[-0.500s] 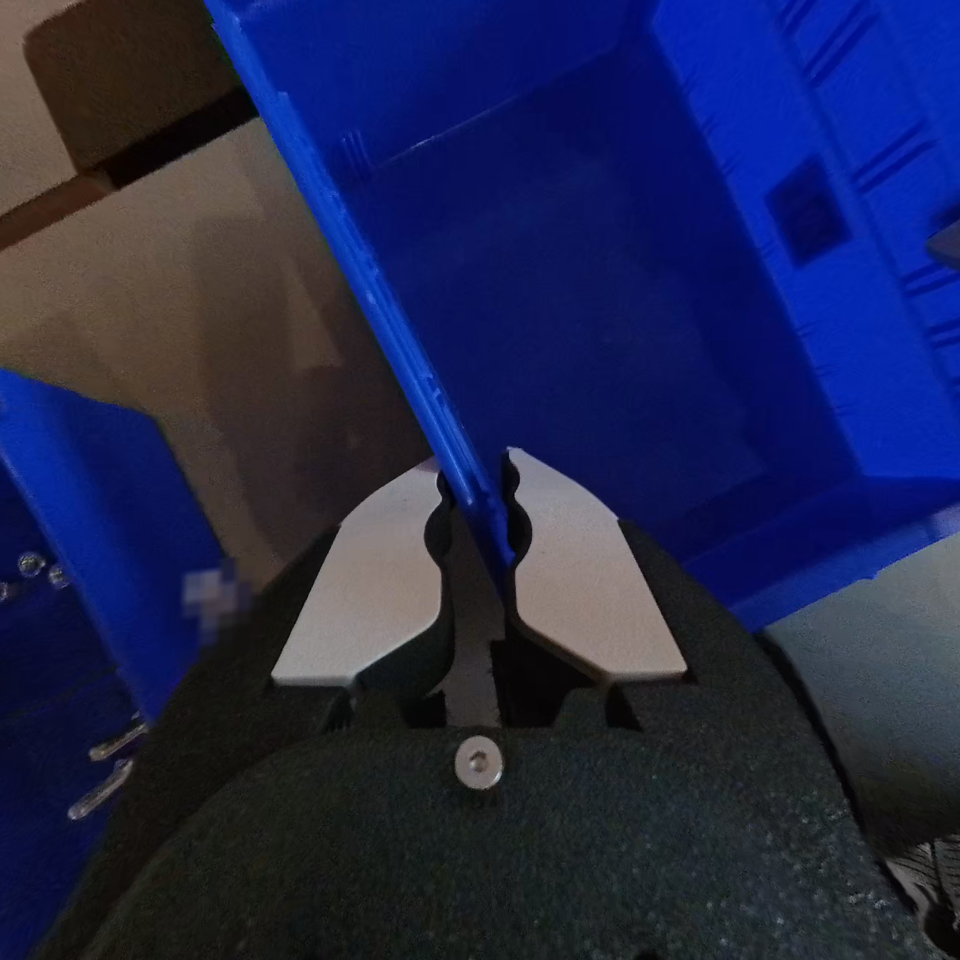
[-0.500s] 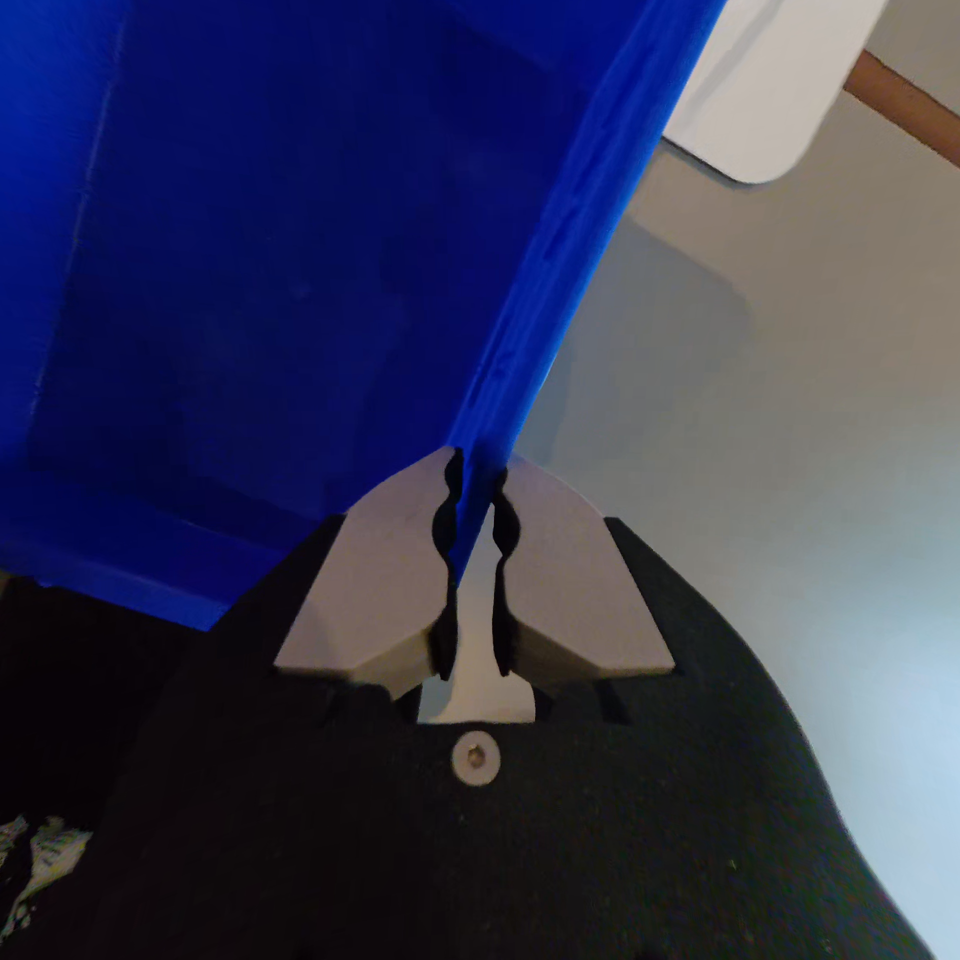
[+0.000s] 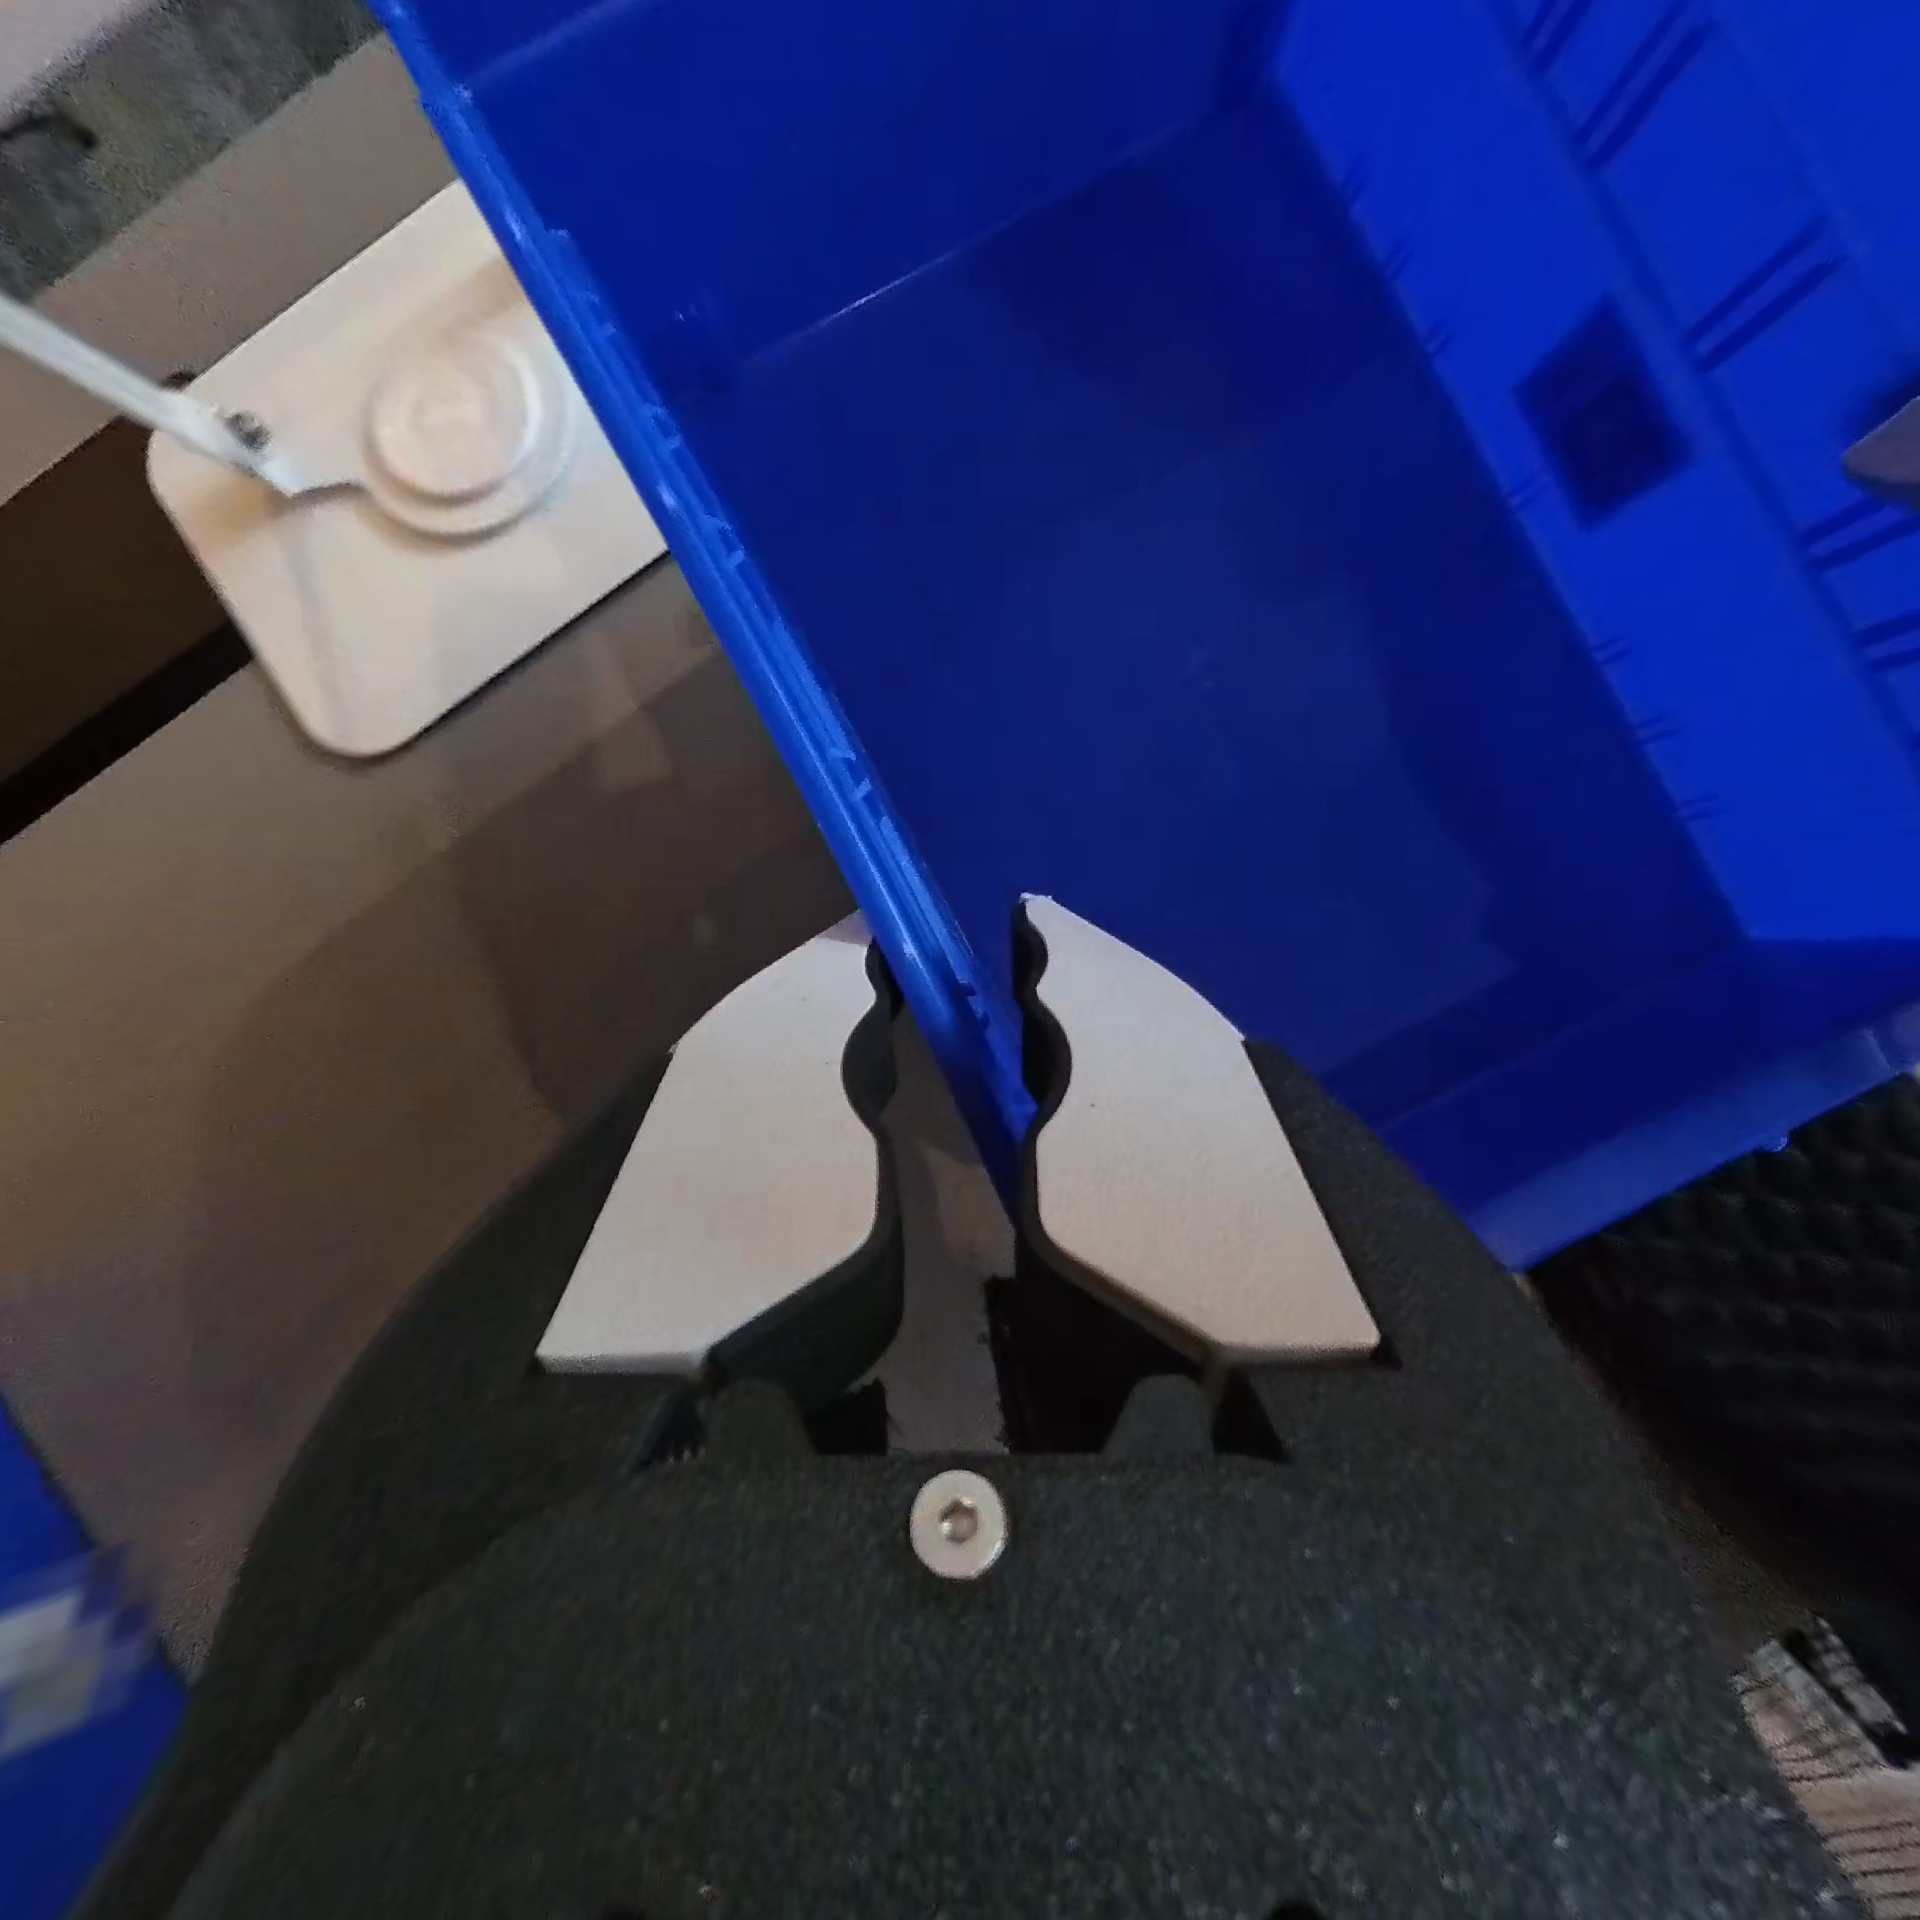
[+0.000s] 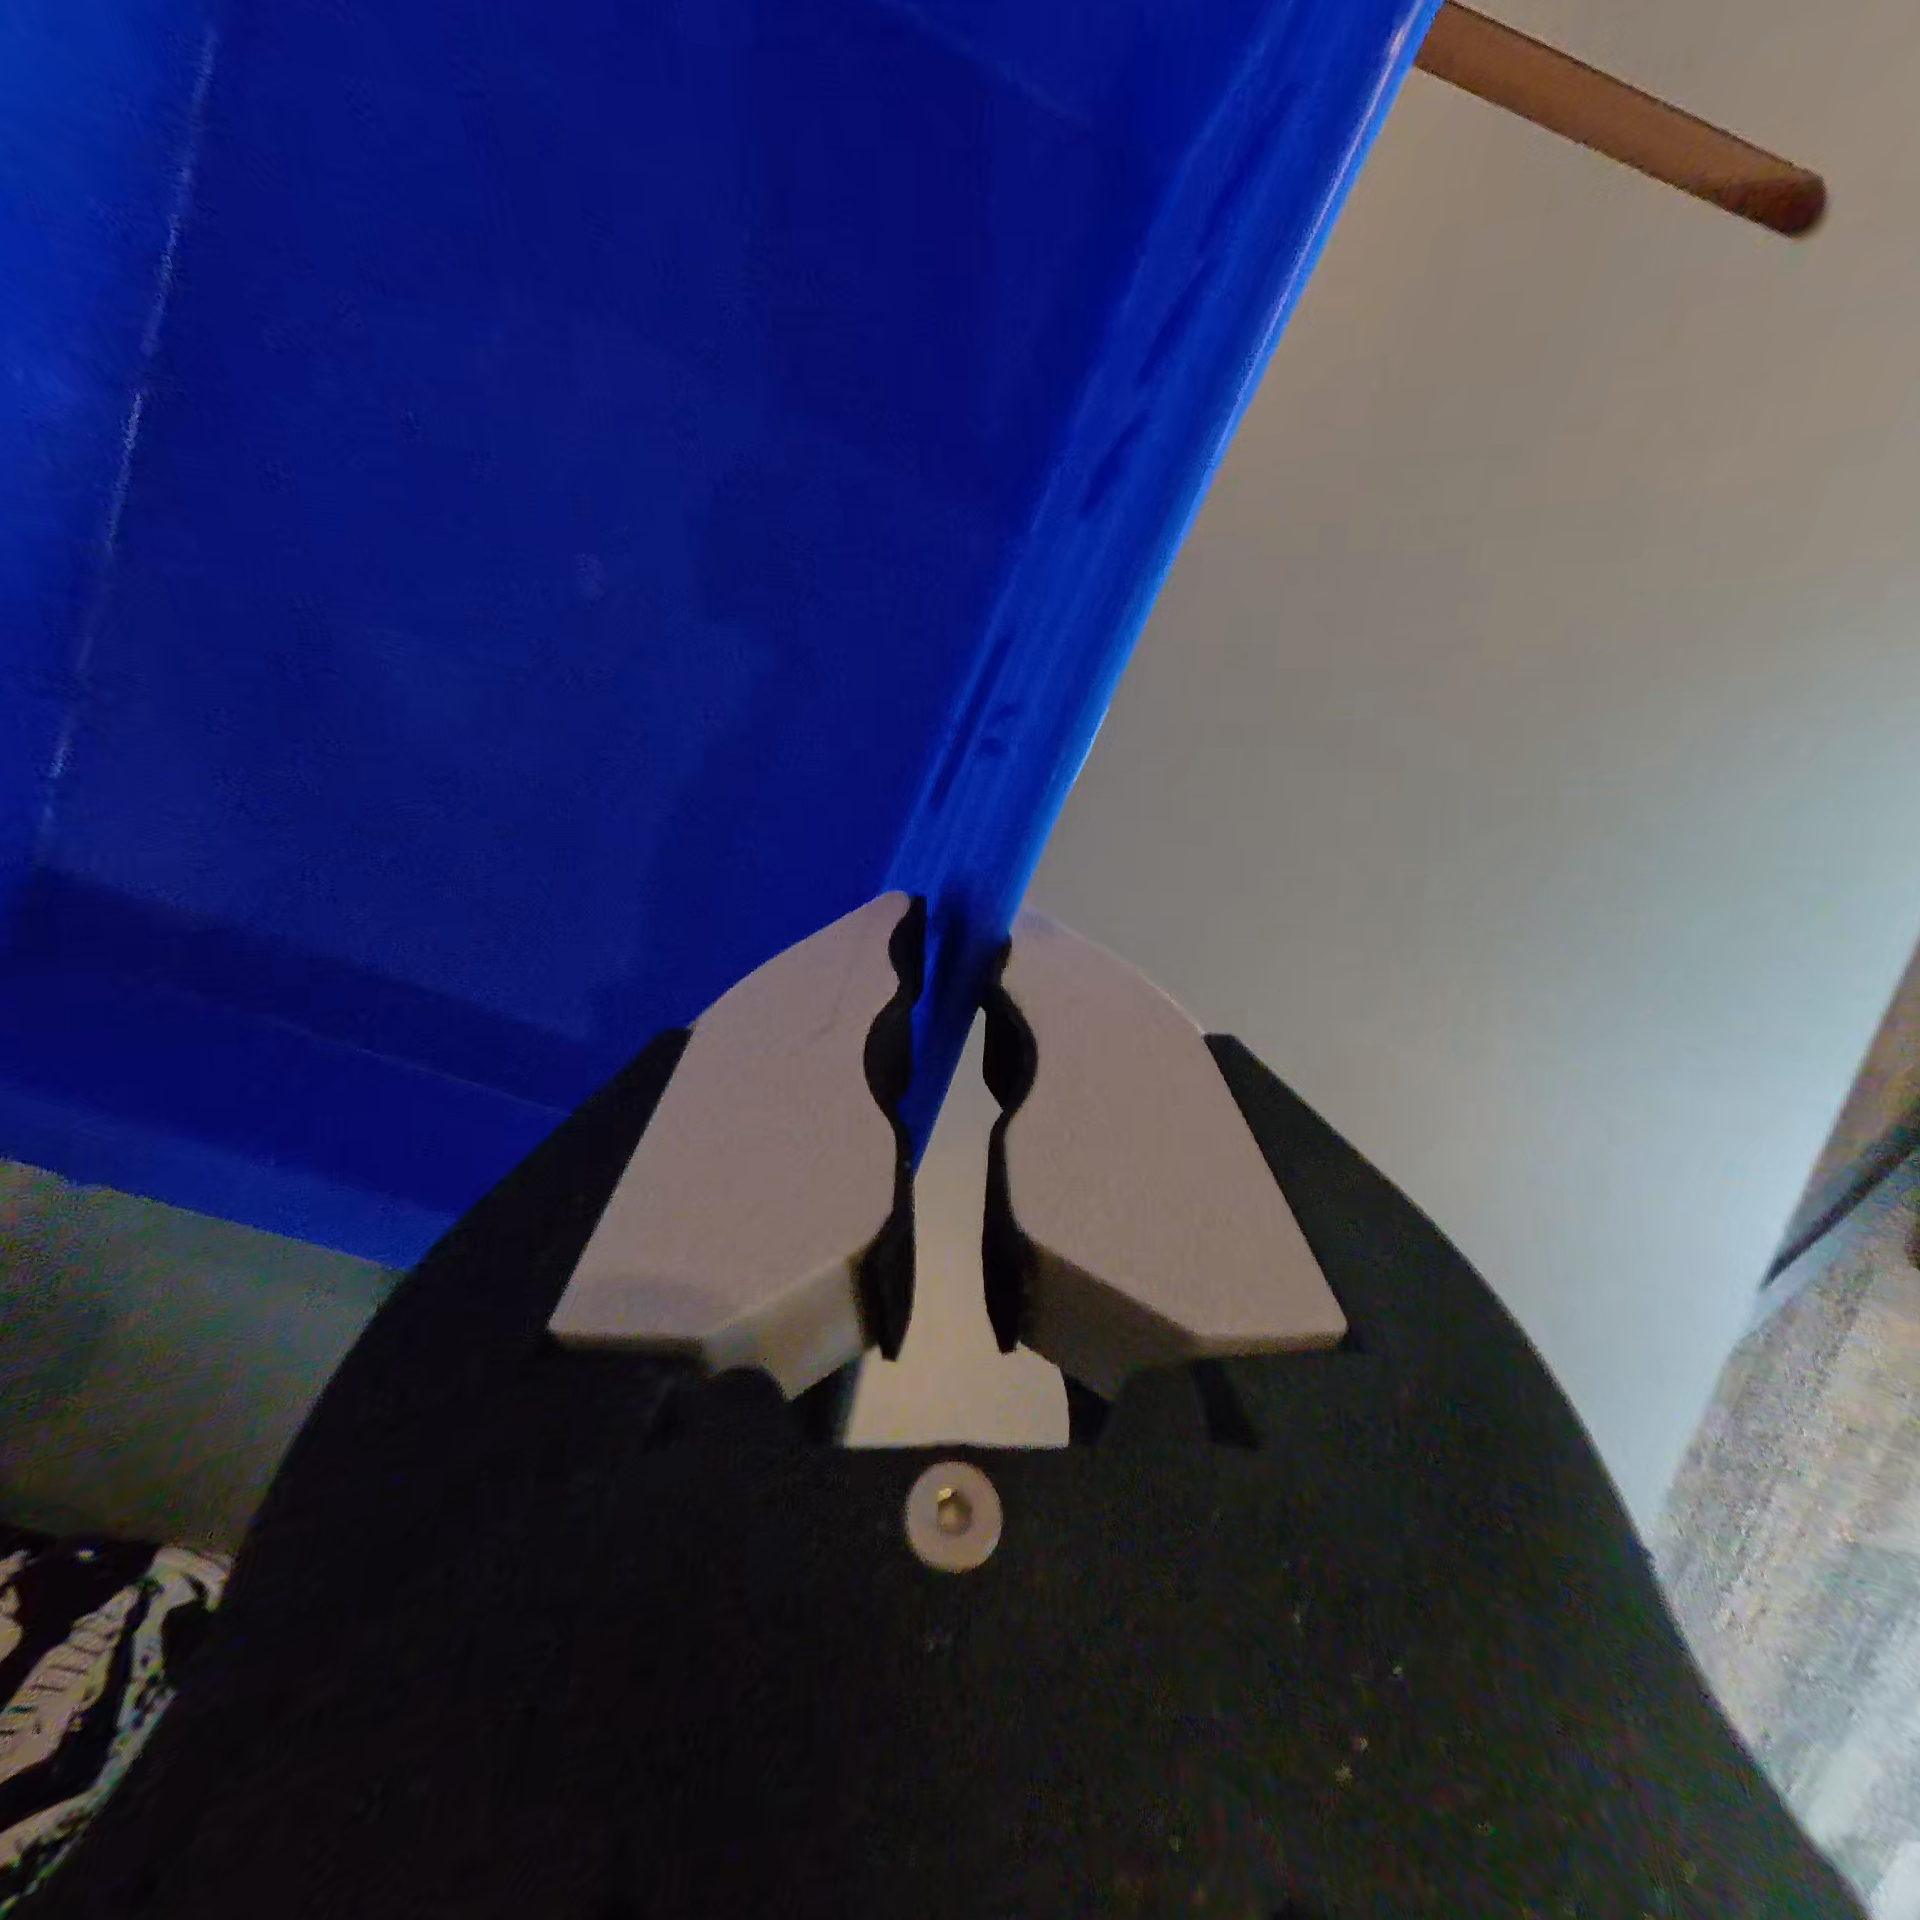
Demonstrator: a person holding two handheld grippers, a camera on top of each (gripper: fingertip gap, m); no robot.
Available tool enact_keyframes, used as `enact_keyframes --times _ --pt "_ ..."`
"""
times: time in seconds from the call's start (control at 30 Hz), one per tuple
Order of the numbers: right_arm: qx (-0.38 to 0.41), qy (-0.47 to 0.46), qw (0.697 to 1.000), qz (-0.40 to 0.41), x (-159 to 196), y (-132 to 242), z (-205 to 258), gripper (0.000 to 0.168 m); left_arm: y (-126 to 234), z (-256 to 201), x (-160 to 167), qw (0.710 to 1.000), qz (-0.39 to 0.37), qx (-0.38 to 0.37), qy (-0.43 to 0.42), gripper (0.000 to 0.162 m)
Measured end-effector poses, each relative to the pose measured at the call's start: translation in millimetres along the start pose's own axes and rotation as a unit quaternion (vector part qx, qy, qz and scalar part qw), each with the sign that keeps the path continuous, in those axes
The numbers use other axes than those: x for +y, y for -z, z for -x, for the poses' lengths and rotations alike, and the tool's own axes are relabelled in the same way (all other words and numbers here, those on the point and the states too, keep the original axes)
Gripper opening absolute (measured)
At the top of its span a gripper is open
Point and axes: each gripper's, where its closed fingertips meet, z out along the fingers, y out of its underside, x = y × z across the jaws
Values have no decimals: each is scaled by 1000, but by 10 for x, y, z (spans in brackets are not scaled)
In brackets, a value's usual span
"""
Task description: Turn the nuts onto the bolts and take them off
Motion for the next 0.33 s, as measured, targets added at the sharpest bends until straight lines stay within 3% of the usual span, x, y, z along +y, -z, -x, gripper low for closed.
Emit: enact_keyframes --times 0.33 --pt "28 -2 999 37 536 -1 -1171 8 -481 -1129 -491 999 15 29 -34 24"
